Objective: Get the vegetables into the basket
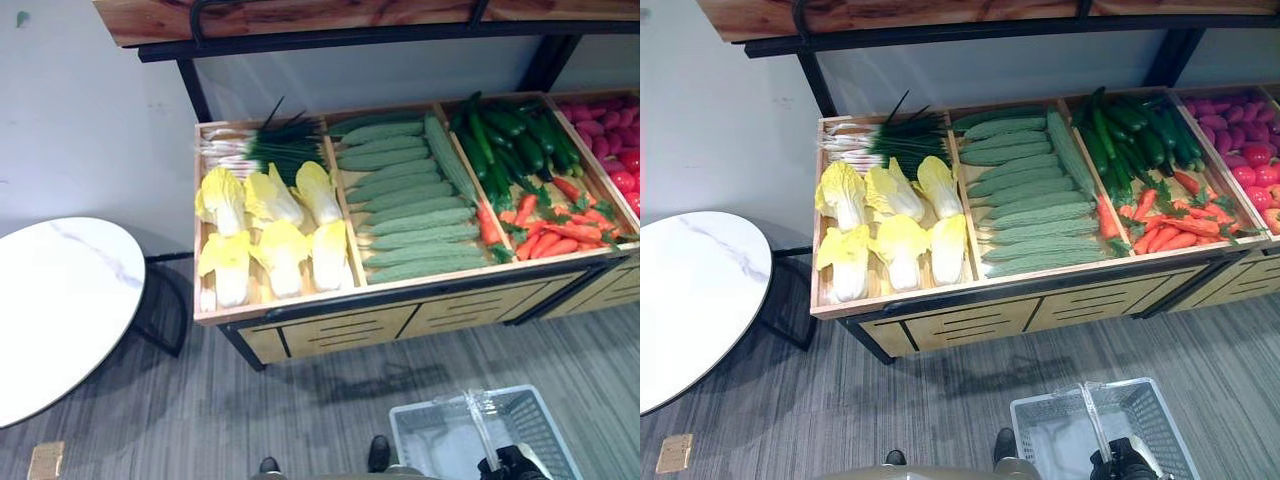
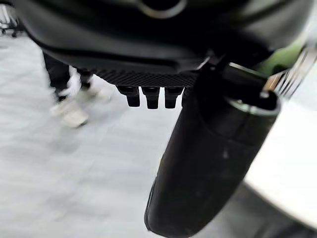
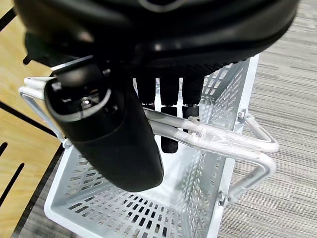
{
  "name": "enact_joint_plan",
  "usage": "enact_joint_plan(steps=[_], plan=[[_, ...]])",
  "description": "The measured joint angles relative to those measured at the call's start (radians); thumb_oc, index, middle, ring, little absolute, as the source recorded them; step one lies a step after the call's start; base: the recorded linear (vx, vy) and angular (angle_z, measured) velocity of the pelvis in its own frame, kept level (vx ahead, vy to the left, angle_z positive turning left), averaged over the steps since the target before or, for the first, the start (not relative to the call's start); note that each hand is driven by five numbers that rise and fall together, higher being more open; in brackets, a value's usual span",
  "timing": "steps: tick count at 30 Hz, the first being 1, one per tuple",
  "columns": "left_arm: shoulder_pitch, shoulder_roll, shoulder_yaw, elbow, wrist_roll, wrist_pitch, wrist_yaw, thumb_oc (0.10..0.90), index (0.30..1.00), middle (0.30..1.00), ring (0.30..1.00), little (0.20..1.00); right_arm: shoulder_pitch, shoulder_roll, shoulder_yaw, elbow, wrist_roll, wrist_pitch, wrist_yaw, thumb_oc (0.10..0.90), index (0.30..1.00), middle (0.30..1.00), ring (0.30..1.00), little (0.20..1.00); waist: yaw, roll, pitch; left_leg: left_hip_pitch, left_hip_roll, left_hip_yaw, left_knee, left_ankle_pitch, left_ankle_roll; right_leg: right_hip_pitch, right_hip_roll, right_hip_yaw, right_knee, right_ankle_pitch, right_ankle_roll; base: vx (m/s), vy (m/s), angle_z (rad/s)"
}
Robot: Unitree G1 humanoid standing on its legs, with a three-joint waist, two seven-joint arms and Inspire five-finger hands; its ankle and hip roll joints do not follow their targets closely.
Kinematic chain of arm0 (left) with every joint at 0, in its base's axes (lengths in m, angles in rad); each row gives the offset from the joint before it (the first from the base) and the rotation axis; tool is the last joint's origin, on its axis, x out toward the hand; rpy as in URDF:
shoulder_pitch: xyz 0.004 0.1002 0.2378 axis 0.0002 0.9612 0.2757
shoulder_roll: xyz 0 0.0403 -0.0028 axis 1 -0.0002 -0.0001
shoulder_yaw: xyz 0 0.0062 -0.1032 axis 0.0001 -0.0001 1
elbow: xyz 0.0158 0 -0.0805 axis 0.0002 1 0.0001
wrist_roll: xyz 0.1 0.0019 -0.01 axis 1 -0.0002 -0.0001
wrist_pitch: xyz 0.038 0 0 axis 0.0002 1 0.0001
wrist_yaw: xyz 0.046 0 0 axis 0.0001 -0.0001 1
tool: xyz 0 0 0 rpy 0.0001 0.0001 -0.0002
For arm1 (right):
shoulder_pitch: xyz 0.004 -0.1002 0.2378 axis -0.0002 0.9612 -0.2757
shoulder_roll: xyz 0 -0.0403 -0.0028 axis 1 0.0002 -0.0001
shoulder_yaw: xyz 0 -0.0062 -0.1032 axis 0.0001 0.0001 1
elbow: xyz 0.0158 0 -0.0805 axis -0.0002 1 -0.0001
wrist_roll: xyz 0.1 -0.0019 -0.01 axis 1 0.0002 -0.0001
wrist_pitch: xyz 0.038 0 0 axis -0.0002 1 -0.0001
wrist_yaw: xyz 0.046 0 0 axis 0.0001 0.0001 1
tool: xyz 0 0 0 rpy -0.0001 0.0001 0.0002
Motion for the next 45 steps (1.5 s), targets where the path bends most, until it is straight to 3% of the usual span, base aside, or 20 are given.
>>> enact_joint_plan(steps=[6, 8, 12, 17, 25, 37, 45], plan=[[0.012, -0.073, -0.003, -0.541, -0.05, -0.049, 0.08, 0.9, 1.0, 1.0, 1.0, 1.0, 0.025, 0.005, -0.004, -0.019, 0.0, 0.001, -0.005, 0.4, 0.3, 0.3, 0.3, 0.3, 0.003, -0.018, -0.001, 0.003, -0.001, -0.005, 0.0, 0.003, -0.001, 0.005, -0.002, -0.002, 0.002, 0.003, 0.001, 0.0, -0.001, 0.01], [0.008, -0.092, -0.067, -0.665, -0.04, -0.082, 0.097, 0.9, 1.0, 1.0, 1.0, 1.0, 0.029, 0.005, -0.006, -0.038, -0.001, 0.0, -0.007, 0.4, 0.3, 0.3, 0.3, 0.3, -0.014, -0.018, 0.001, 0.002, -0.002, -0.005, -0.002, 0.003, -0.001, 0.004, -0.002, -0.003, 0.002, 0.003, 0.001, 0.0, 0.0, 0.0], [-0.034, -0.154, -0.254, -0.892, 0.008, -0.069, 0.07, 0.9, 1.0, 1.0, 1.0, 1.0, 0.028, 0.007, 0.0, -0.048, -0.01, 0.013, -0.004, 0.4, 0.3, 0.3, 0.3, 0.3, -0.039, -0.022, 0.009, 0.004, -0.003, -0.002, -0.002, 0.004, -0.001, 0.002, -0.002, 0.001, 0.002, 0.007, -0.003, 0.0, 0.0, -0.02], [-0.149, -0.154, -0.344, -0.891, 0.082, -0.068, -0.005, 0.9, 1.0, 1.0, 1.0, 1.0, -0.005, 0.006, 0.015, -0.073, -0.029, 0.027, 0.0, 0.4, 0.3, 0.3, 0.3, 0.3, -0.092, -0.017, 0.039, 0.014, 0.005, 0.021, -0.002, 0.004, -0.001, -0.005, 0.011, 0.026, 0.002, 0.012, -0.01, 0.01, -0.005, -0.15], [-0.186, -0.199, -0.432, -0.819, 0.179, -0.064, -0.033, 0.9, 1.0, 1.0, 1.0, 1.0, -0.015, 0.007, 0.042, -0.09, -0.048, 0.016, 0.002, 0.4, 0.3, 0.3, 0.3, 0.3, -0.1, -0.008, 0.048, 0.027, 0.011, 0.049, -0.003, -0.002, -0.003, -0.016, 0.02, 0.06, -0.003, 0.007, -0.001, 0.03, -0.025, -0.15], [-0.187, -0.178, -0.383, -0.834, 0.298, -0.037, 0.11, 0.9, 1.0, 1.0, 1.0, 1.0, -0.012, 0.042, 0.041, -0.048, -0.047, 0.003, -0.027, 0.4, 0.3, 0.3, 0.3, 0.3, -0.103, -0.043, 0.075, 0.028, 0.024, 0.065, -0.003, -0.006, -0.007, -0.027, 0.037, 0.083, -0.002, 0.009, -0.006, 0.03, -0.029, -0.06], [-0.181, -0.172, -0.369, -0.874, 0.362, -0.034, 0.139, 0.9, 1.0, 1.0, 1.0, 1.0, -0.016, 0.042, 0.042, -0.046, -0.047, 0.0, -0.031, 0.4, 0.3, 0.3, 0.3, 0.3, -0.088, -0.044, 0.074, 0.036, 0.023, 0.064, -0.003, -0.006, -0.007, -0.019, 0.035, 0.083, -0.002, 0.011, -0.007, 0.0, 0.0, 0.0]])
